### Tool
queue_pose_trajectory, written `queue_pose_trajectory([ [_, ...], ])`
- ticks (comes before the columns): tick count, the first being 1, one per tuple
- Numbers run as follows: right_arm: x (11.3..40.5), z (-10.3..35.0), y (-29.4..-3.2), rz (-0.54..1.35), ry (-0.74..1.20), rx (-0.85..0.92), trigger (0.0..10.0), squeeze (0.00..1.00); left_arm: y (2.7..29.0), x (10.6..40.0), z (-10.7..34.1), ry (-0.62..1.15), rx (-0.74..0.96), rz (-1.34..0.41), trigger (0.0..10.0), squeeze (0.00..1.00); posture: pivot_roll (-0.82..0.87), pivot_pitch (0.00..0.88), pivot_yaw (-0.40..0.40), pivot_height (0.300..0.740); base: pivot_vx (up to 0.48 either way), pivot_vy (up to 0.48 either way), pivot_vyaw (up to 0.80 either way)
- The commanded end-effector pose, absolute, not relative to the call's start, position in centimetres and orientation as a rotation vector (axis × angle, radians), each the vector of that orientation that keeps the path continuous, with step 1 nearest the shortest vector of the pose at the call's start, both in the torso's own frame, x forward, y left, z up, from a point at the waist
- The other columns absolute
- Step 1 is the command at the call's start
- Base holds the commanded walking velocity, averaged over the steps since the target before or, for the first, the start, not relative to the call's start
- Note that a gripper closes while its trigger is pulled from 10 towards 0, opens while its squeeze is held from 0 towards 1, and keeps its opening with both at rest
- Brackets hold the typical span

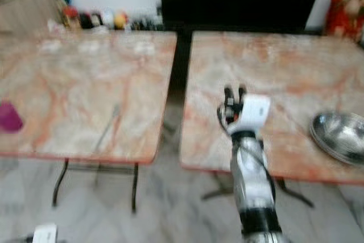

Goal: Setting the table

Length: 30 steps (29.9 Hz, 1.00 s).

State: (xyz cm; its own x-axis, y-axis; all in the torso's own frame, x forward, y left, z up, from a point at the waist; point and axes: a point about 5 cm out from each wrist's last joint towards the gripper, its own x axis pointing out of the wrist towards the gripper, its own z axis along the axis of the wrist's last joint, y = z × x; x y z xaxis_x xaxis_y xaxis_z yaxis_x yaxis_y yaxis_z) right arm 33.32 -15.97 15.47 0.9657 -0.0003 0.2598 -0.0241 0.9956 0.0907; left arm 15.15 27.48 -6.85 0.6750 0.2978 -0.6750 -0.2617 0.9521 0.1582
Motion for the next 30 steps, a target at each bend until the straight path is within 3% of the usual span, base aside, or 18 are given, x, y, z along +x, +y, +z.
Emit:
queue_pose_trajectory([
  [1,33.3,15.1,-16.9,-0.03,-0.241,0.089,10.0,0.0,27.2,15.0,-7.0,0.774,0.047,0.309,10.0,0.0,0.0,0.0,0.022,0.74,0.0,0.48,0.0],
  [22,33.8,14.8,-16.3,-0.036,-0.214,0.109,10.0,0.0,27.7,15.3,-6.7,0.77,0.056,0.312,10.0,0.0,0.0,0.0,0.047,0.74,0.0,0.48,0.0],
  [30,34.4,14.2,-16.5,-0.039,-0.162,0.092,10.0,0.0,28.1,15.1,-6.6,0.759,0.055,0.321,10.0,0.0,0.02,0.0,0.043,0.74,0.0,0.062,0.0],
])
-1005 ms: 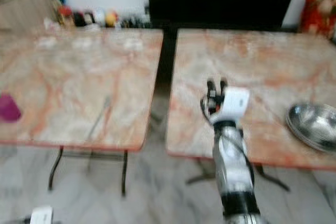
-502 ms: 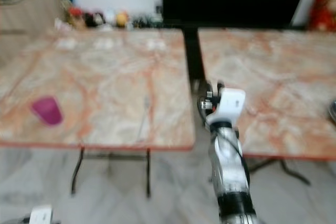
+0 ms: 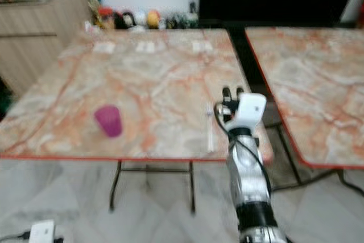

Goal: Setting the table

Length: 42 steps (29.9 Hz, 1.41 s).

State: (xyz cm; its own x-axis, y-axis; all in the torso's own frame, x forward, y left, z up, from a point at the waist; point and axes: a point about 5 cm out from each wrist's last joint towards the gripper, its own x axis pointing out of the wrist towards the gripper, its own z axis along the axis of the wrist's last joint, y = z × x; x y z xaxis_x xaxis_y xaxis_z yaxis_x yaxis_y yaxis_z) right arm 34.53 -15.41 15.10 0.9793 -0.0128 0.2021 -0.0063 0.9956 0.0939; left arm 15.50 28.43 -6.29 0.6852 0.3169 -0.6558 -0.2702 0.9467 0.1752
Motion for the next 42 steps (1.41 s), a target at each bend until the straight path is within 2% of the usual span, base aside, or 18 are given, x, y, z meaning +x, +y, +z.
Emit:
queue_pose_trajectory([
  [1,34.5,14.3,-16.5,-0.038,-0.161,0.094,10.0,0.0,28.1,15.1,-6.6,0.755,0.055,0.321,10.0,0.0,0.02,0.0,0.043,0.74,0.0,0.0,0.0],
  [20,34.8,13.7,-16.9,-0.055,-0.114,0.096,10.0,0.0,28.0,14.6,-6.9,0.779,0.054,0.33,10.0,0.0,0.02,0.025,0.045,0.74,0.0,0.0,0.0],
  [36,34.8,13.4,-17.2,-0.053,-0.097,0.082,10.0,0.0,28.0,14.3,-7.0,0.789,0.053,0.333,10.0,0.0,0.02,0.031,0.042,0.74,0.282,0.0,0.0],
  [42,34.7,12.5,-17.0,-0.037,-0.043,0.063,10.0,0.0,28.0,14.3,-7.0,0.791,0.05,0.335,10.0,0.0,0.02,0.032,0.042,0.74,0.0,0.0,0.0],
])
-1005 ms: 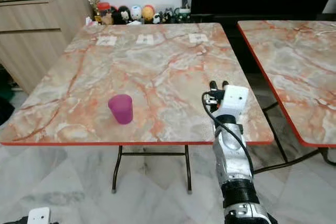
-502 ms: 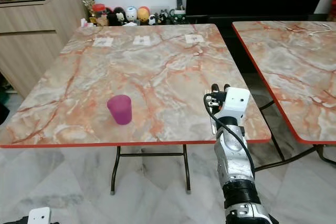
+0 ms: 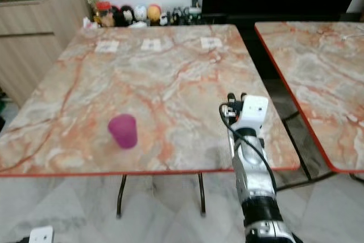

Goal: Setting the table

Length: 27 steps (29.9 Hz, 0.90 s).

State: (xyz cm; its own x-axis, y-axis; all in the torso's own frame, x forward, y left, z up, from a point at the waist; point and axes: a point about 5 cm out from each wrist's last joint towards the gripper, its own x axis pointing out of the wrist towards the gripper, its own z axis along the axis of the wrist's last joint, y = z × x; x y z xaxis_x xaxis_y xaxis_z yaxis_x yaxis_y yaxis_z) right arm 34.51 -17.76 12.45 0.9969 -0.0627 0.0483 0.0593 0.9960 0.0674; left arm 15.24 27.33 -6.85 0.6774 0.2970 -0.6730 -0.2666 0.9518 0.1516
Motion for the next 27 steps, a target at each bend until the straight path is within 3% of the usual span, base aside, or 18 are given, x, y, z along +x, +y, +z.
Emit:
queue_pose_trajectory([
  [1,34.6,12.2,-16.8,-0.017,-0.023,0.063,10.0,0.0,28.0,14.3,-7.1,0.792,0.05,0.335,10.0,0.0,0.02,0.032,0.042,0.74,0.0,0.0,0.0],
  [5,34.5,11.9,-16.4,0.007,0.001,0.061,10.0,0.0,28.0,14.2,-7.1,0.796,0.051,0.336,10.0,0.0,0.02,0.029,0.04,0.74,0.0,0.0,0.0],
  [7,34.2,11.6,-16.3,0.006,0.02,0.067,10.0,1.0,27.9,14.2,-7.1,0.798,0.052,0.334,10.0,0.0,0.02,0.025,0.039,0.74,0.0,0.0,0.0],
  [12,33.2,10.5,-16.9,-0.093,0.142,0.058,10.0,1.0,28.0,14.1,-7.1,0.802,0.056,0.33,10.0,0.0,0.01,0.006,0.036,0.74,0.0,0.0,0.0],
  [13,33.0,10.4,-17.0,-0.101,0.145,0.072,10.0,0.93,28.0,14.1,-7.1,0.802,0.058,0.328,10.0,0.0,0.01,0.003,0.036,0.74,0.0,0.0,0.0],
  [14,32.9,10.3,-17.1,-0.105,0.151,0.068,10.0,0.37,28.0,14.2,-7.1,0.801,0.059,0.327,10.0,0.0,0.01,0.003,0.036,0.74,0.0,0.0,0.0],
  [15,32.9,10.3,-17.1,-0.105,0.151,0.068,10.0,0.37,28.0,14.2,-7.1,0.801,0.059,0.327,10.0,0.0,0.01,0.003,0.036,0.74,0.0,0.0,0.0],
  [17,32.6,9.8,-17.5,-0.126,0.184,0.061,10.0,0.0,27.9,14.3,-7.1,0.8,0.061,0.322,10.0,0.0,0.01,0.0,0.04,0.74,0.0,0.0,0.0],
  [27,32.8,9.2,-18.4,-0.182,0.282,0.08,10.0,0.0,27.9,14.8,-6.9,0.79,0.067,0.315,10.0,0.0,0.01,0.022,0.04,0.74,0.0,0.0,0.0],
])
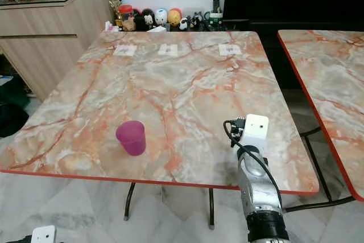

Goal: Setting the table

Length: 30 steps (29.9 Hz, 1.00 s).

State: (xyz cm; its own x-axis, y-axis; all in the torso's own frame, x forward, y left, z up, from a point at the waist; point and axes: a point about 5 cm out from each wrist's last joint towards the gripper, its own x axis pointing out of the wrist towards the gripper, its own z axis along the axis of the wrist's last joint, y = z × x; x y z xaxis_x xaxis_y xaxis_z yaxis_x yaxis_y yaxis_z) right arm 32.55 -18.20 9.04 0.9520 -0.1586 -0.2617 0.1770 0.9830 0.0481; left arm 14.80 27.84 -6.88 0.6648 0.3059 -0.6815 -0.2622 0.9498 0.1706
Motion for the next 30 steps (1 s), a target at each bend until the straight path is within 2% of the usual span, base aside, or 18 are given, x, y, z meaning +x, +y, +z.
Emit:
queue_pose_trajectory([
  [1,32.8,9.2,-18.4,-0.182,0.282,0.08,10.0,0.0,27.9,14.8,-6.9,0.79,0.067,0.315,10.0,0.0,0.01,0.022,0.04,0.74,0.0,0.0,0.0],
  [19,32.7,8.7,-19.3,-0.235,0.354,0.098,10.0,0.0,27.6,14.7,-7.0,0.792,0.065,0.31,10.0,0.0,0.01,0.04,0.046,0.74,0.0,0.0,0.0],
  [30,32.7,7.8,-19.2,-0.221,0.396,0.085,10.0,0.0,27.5,15.0,-7.0,0.788,0.076,0.291,10.0,0.0,0.0,0.015,0.052,0.74,0.0,0.0,0.0],
])
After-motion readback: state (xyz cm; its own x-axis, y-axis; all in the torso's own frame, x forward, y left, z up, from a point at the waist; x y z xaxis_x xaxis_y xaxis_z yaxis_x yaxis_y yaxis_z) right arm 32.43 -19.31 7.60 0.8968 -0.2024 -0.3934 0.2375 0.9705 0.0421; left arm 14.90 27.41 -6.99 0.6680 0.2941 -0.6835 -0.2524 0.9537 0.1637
